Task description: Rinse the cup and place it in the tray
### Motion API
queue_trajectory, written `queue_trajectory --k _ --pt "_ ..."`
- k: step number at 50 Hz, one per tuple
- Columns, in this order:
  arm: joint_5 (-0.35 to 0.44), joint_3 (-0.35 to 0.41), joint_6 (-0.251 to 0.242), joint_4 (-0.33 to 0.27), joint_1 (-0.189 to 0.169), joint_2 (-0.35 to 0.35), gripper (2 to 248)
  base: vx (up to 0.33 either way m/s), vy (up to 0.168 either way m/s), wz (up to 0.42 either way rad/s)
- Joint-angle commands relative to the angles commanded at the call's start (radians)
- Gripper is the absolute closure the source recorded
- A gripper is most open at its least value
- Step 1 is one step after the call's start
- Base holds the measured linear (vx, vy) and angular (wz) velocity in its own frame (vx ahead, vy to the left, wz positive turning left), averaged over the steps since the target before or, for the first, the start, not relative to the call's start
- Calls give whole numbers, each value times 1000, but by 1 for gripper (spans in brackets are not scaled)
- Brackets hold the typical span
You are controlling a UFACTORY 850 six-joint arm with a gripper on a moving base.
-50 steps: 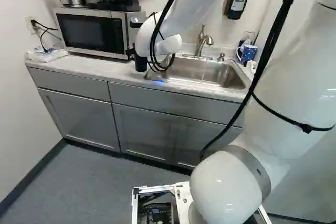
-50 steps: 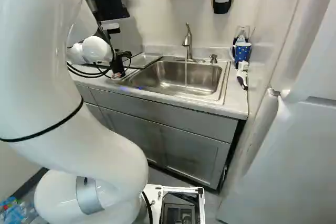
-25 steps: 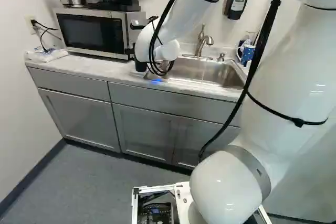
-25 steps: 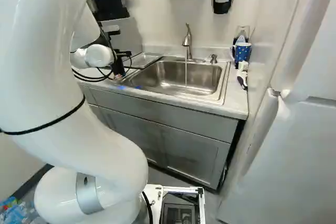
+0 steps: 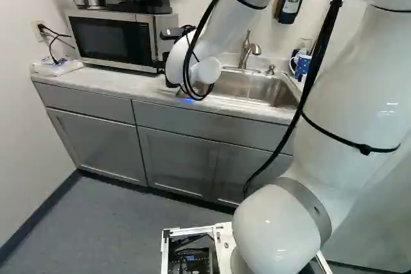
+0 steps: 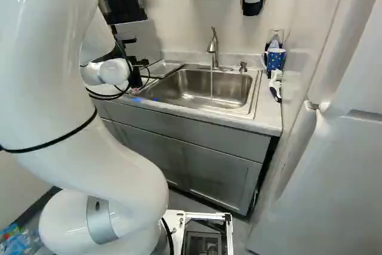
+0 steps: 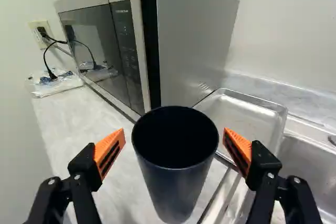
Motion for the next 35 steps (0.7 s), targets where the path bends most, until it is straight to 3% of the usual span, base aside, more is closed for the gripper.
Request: queue_trajectory --k 35 --pt "155 76 0 0 -11 -4 3 0 0 0"
